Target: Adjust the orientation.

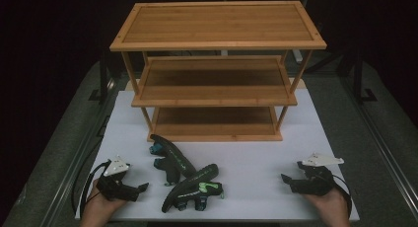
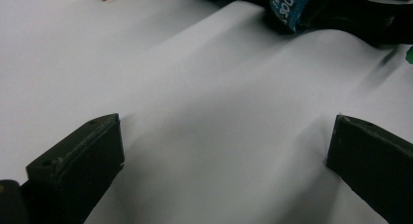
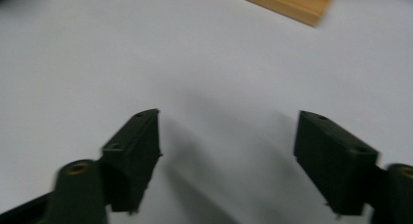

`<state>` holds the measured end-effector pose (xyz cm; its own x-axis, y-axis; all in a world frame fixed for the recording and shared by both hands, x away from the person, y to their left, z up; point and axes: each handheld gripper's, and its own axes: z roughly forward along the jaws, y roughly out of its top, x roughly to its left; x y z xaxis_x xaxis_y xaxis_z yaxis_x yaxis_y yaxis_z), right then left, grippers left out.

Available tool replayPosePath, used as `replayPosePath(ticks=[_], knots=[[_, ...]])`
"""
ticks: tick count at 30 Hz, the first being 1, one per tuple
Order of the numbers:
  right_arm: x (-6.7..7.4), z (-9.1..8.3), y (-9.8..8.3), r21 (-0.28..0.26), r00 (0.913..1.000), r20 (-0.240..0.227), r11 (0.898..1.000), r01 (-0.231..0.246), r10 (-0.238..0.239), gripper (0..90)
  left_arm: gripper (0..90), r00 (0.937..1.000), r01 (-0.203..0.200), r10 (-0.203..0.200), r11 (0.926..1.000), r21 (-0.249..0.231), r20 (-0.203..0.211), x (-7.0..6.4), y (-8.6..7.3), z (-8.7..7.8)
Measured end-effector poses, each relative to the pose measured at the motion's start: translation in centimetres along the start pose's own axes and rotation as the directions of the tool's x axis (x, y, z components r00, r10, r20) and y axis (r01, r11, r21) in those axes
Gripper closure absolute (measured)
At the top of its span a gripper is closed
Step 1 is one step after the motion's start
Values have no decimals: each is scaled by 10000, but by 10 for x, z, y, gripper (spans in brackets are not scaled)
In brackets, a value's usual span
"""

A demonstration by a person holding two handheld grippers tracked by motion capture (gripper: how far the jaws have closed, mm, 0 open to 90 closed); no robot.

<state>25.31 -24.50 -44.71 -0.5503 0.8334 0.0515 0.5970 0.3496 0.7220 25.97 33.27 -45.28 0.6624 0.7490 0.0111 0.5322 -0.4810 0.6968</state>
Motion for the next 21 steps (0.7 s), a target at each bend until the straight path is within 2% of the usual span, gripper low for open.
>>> replayPosePath(ticks=[3,5,7,9,14,15,16,21], knots=[[8,-3,8,-368,9979,-572,9989,286,-307,350,0,10000,-13,13,10000,-2,-3,0,0,0],[15,-5,15,-654,9919,-1173,9970,406,-481,409,0,10000,-5,5,10000,1,2,0,0,0],[25,-5,24,-940,9813,-1740,9933,672,-828,460,0,10000,-15,15,10000,6,3,0,0,0],[35,-3,32,-1193,9658,-2288,9882,965,-1219,492,0,10000,-15,15,10000,16,7,0,0,0],[62,7,53,-1647,9127,-3578,9754,1467,-1976,500,0,10000,-14,14,10000,8,2,0,0,0],[62,7,53,-1647,9127,-3578,9754,1467,-1976,500,0,10000,-14,14,10000,8,2,0,0,0],[73,11,61,-1787,8885,-3995,9698,1660,-2257,505,0,10000,-13,13,10000,6,2,0,0,0],[100,22,75,-1912,8269,-4845,9569,2184,-2855,513,0,10000,-12,12,10000,5,2,0,0,0]])
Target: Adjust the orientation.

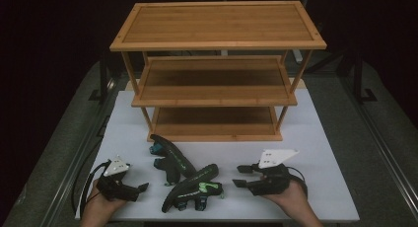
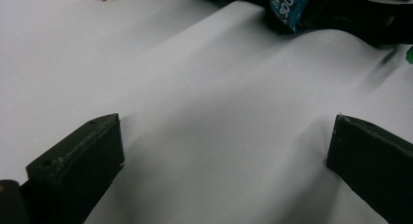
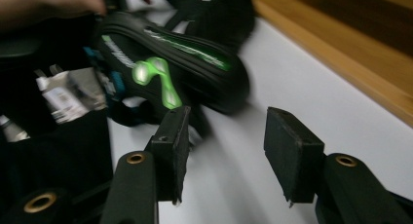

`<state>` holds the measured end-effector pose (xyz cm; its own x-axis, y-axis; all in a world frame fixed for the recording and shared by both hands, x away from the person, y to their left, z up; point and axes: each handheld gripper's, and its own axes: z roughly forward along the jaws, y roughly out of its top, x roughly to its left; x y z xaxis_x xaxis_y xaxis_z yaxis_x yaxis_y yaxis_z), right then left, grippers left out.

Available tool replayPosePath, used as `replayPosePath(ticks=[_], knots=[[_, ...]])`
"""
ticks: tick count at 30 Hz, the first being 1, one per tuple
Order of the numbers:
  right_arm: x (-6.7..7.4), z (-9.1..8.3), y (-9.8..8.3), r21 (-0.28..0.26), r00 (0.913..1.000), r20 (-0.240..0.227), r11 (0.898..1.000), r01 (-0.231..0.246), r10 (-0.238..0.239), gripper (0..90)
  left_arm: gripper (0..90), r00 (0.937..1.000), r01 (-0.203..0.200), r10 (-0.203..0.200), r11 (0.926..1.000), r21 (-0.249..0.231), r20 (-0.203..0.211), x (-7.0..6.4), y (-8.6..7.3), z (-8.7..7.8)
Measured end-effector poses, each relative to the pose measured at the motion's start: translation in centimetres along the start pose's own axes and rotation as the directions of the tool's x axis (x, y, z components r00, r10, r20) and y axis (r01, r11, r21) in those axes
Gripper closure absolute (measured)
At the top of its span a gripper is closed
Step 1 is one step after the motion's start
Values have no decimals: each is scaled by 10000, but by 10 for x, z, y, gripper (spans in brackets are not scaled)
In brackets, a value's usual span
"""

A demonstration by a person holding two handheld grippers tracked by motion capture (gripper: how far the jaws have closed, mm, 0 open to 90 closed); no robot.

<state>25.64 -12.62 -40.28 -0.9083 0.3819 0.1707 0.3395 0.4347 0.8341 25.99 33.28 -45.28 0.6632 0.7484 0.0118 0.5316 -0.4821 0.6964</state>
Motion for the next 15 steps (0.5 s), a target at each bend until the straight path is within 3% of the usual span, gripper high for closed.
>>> replayPosePath(ticks=[2,8,15], knots=[[4,10,4,114,9990,-418,9998,176,-171,513,0,10000,-3,3,10000,2,1,0,0,0],[10,36,8,602,9926,-1091,9963,609,-541,495,0,10000,-3,3,10000,2,1,0,0,0],[13,56,9,1320,9887,-1245,9862,998,-834,486,0,10000,-11,11,10000,4,2,0,0,0]])
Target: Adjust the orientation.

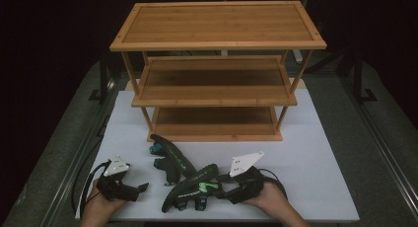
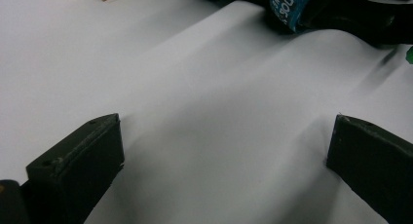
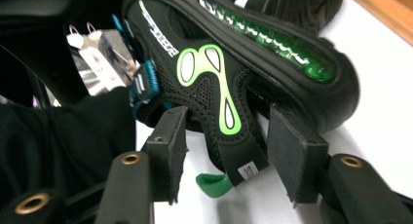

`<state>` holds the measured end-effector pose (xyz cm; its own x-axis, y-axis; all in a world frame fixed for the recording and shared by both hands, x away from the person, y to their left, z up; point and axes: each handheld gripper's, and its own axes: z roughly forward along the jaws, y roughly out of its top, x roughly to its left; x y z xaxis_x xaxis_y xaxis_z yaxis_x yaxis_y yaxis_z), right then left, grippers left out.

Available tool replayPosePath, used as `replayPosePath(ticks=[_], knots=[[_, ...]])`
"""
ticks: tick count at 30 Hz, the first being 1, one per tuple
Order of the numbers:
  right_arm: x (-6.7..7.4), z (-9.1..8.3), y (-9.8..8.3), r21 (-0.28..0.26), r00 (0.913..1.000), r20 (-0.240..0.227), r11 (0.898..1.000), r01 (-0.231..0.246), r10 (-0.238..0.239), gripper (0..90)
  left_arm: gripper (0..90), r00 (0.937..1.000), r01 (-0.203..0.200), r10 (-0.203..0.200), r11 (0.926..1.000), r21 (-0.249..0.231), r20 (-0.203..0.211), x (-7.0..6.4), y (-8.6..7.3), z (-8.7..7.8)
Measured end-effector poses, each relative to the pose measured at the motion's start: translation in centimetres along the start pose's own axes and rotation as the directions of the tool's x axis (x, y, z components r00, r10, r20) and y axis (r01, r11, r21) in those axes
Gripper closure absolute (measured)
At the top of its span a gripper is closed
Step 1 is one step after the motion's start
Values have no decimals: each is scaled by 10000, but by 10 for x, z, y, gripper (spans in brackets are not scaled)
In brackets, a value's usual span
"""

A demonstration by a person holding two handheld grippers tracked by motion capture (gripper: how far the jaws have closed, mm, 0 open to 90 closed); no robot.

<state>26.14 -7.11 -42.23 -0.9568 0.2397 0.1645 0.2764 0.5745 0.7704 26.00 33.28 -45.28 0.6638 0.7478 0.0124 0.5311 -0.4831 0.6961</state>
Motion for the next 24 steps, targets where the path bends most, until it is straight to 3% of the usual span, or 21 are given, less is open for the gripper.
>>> replayPosePath(ticks=[1,5,13,24], knots=[[0,0,0,0,10000,0,10000,0,0,486,0,10000,0,0,10000,0,0,0,0,0],[0,6,1,164,9983,173,9984,547,-549,632,0,10000,14,-14,10000,-4,-4,0,0,0],[3,-3,1,113,9946,334,9951,980,-983,652,0,10000,21,-21,10000,-4,-1,0,0,0],[-9,-41,-21,-25,9922,1150,9988,486,-480,653,0,10000,20,-20,10000,-8,-3,0,0,0]])
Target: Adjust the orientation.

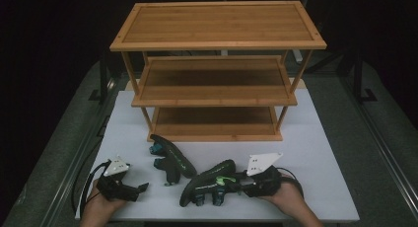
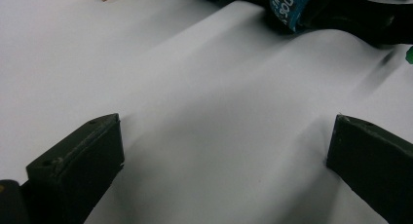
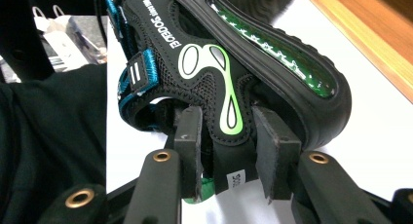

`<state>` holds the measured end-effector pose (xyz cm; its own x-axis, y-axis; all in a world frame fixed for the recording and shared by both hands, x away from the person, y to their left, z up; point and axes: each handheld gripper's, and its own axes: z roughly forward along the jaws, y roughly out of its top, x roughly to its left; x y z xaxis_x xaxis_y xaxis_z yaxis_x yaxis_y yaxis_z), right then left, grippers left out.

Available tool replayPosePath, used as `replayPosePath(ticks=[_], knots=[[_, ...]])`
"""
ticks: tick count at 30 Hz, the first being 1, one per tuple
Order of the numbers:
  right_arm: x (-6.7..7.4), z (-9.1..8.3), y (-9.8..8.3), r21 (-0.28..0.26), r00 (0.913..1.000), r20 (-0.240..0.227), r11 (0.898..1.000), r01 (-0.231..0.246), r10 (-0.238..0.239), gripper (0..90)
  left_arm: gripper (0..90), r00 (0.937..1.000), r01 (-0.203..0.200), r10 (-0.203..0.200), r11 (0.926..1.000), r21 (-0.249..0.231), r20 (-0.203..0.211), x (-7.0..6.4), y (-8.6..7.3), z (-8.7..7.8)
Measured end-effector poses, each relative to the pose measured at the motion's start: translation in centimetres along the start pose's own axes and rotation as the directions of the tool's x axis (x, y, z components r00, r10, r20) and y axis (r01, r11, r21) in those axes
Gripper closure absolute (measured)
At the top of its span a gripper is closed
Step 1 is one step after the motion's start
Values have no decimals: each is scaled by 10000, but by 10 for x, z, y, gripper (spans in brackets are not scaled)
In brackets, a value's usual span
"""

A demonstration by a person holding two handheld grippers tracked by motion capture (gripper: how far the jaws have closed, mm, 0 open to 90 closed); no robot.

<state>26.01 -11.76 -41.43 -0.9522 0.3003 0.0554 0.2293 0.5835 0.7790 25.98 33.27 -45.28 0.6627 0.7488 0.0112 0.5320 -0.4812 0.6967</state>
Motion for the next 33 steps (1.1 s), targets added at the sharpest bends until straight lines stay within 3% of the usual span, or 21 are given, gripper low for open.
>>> replayPosePath(ticks=[7,15,22,27,33], knots=[[-8,-21,-16,40,9985,425,9993,-360,358,652,0,10000,2,-2,10000,4,0,0,0,0],[-23,-53,-40,-17,9907,1139,9972,-748,745,648,0,10000,3,-3,10000,9,4,0,0,0],[-28,-64,-52,-137,9866,1221,9941,-1077,1085,642,0,10000,2,-2,10000,9,3,0,0,0],[-30,-66,-55,-296,9836,1075,9893,-1426,1450,554,0,10000,-4,4,10000,13,2,0,0,0],[-29,-77,-58,-653,9753,1222,9820,-1773,1842,423,0,10000,-9,9,10000,13,5,0,0,0]])
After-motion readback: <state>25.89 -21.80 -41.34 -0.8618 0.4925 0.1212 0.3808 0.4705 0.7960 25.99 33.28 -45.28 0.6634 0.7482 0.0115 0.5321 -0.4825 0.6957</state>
